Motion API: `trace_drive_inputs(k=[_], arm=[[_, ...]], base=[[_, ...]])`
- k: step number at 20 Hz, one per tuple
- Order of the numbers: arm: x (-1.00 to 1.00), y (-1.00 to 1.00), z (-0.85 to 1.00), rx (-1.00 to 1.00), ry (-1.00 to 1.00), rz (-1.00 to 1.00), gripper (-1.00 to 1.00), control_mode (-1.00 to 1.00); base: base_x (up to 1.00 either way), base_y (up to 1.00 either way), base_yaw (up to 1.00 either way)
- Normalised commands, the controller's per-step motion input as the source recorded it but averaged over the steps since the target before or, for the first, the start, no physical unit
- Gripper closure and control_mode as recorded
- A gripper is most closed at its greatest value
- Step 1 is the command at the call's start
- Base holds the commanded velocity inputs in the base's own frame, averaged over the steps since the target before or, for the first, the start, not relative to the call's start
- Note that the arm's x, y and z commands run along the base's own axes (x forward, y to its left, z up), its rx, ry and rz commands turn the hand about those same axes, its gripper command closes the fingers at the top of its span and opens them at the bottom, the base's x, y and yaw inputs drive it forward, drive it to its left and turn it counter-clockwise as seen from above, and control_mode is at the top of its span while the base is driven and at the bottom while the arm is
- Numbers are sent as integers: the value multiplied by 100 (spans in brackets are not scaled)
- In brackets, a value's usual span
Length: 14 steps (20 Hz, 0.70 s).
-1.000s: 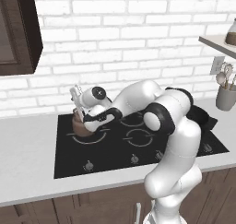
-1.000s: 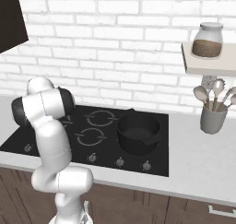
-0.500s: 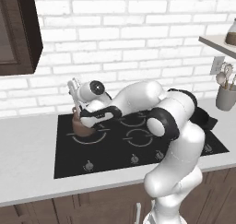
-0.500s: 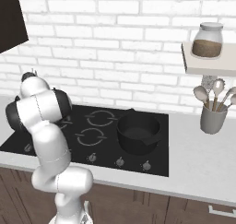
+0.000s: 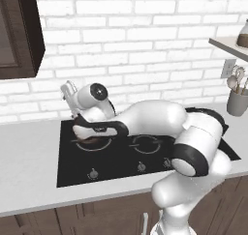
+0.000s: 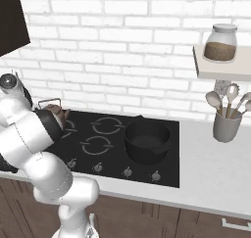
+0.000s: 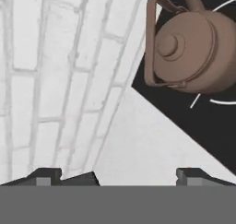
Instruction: Pick the kettle from the counter and place it on a stove burner. Then turn the burner on.
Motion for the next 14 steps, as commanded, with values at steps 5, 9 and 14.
trace_drive_inputs(k=[5, 9, 14], arm=[[-100, -29, -1, -20, 2, 46, -100, -100], [-86, -36, -30, -37, 7, 54, -100, -100], [-44, -26, -10, -21, 0, 16, -100, -100]], base=[[0, 0, 0], [0, 0, 0], [0, 0, 0]])
